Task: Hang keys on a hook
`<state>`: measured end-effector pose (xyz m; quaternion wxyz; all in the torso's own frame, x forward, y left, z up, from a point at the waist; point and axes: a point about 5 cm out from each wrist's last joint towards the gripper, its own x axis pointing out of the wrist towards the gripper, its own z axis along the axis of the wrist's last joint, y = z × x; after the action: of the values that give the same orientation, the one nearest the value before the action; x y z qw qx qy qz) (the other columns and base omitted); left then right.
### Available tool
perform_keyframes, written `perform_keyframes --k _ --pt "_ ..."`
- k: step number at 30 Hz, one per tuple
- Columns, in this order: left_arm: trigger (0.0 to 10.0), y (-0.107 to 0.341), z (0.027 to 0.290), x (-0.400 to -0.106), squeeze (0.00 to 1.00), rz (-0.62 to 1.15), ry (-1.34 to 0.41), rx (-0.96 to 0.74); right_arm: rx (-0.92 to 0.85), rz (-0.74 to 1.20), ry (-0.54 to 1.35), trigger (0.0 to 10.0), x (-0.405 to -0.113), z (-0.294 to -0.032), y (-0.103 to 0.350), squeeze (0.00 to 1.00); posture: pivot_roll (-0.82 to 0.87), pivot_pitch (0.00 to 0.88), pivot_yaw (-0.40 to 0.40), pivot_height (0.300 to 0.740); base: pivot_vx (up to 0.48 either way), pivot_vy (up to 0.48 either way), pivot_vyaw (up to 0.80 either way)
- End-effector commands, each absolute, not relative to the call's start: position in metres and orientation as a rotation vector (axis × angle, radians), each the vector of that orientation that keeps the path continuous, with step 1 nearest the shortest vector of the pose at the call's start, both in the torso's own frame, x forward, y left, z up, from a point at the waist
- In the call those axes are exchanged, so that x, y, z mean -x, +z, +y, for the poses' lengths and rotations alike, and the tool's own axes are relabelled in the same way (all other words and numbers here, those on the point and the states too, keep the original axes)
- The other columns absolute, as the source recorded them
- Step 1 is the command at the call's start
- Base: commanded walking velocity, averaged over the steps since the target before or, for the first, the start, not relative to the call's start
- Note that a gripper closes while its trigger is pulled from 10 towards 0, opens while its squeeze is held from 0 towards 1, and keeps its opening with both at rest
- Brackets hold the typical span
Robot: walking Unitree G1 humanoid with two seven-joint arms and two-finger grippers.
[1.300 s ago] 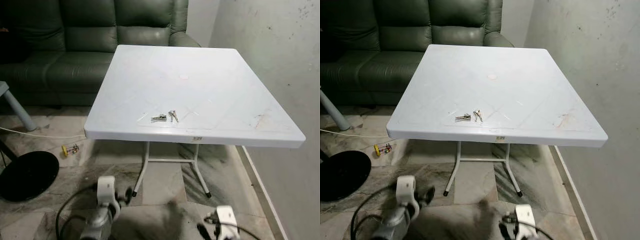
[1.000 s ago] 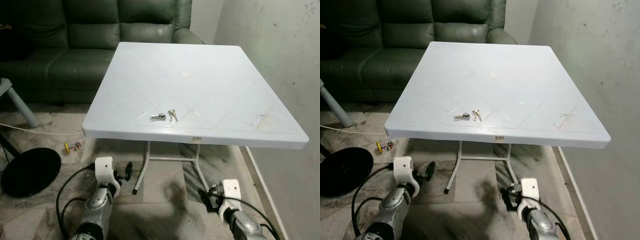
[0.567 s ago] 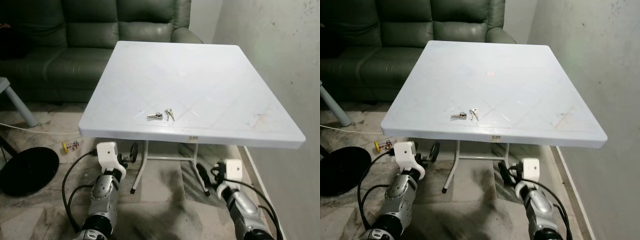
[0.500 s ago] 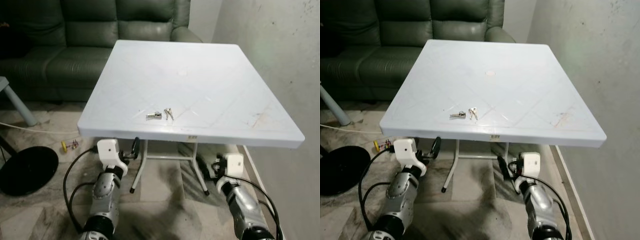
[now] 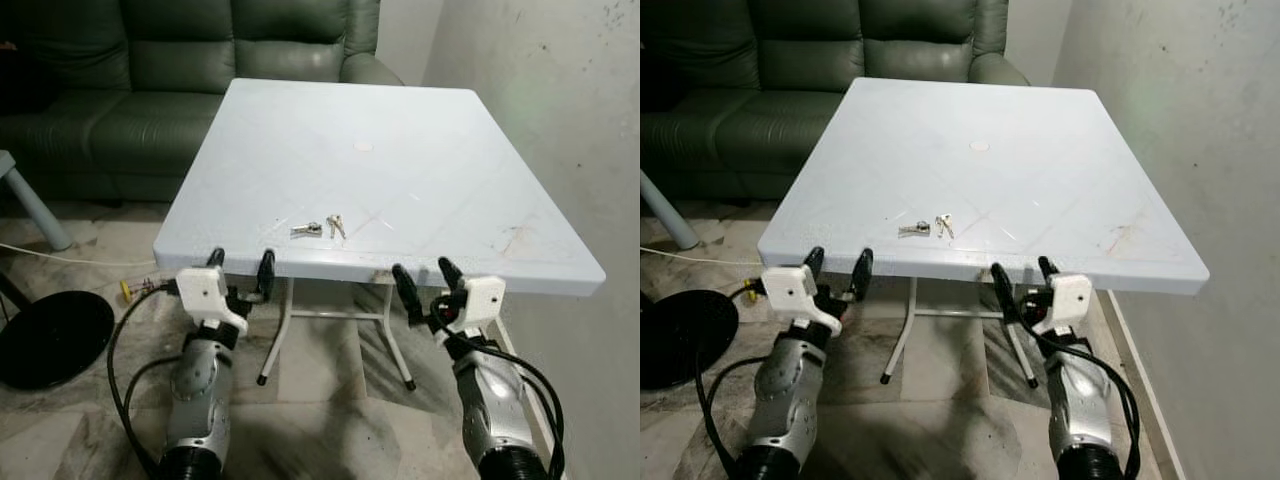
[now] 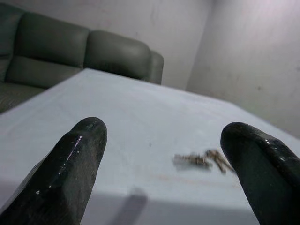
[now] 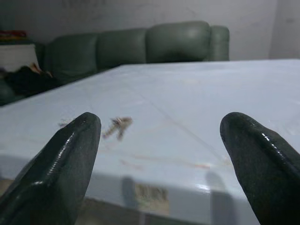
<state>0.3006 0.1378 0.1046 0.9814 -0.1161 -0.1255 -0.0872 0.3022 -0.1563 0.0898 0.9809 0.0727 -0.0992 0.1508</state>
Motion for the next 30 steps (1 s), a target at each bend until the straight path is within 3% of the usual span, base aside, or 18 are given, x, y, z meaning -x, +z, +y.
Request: perform_keyframes --k 1,14,25,30 --pt "10.0 0.117 0.144 -0.307 0.0 -0.279 -0.162 0.249 -0.144 -0.215 0.308 10.0 -0.306 -0.152 0.099 0.0 0.02 0.0 -0.07 0.715 0.0 0.0 0.0" --pt "10.0 0.113 0.174 -0.318 0.0 -0.174 -0.053 0.273 0.03 -0.091 0.271 10.0 -0.326 -0.151 0.097 0.0 0.02 0.0 -0.065 0.715 0.0 0.0 0.0" --pt "10.0 0.124 0.168 -0.291 0.0 -0.125 -0.022 0.322 -0.106 -0.153 0.217 10.0 -0.302 -0.166 0.115 0.0 0.04 0.0 -0.079 0.715 0.0 0.0 0.0" --pt "10.0 0.128 0.167 -0.286 0.0 -0.106 -0.03 0.31 -0.113 -0.166 0.243 10.0 -0.295 -0.162 0.12 0.0 0.04 0.0 -0.075 0.715 0.0 0.0 0.0"
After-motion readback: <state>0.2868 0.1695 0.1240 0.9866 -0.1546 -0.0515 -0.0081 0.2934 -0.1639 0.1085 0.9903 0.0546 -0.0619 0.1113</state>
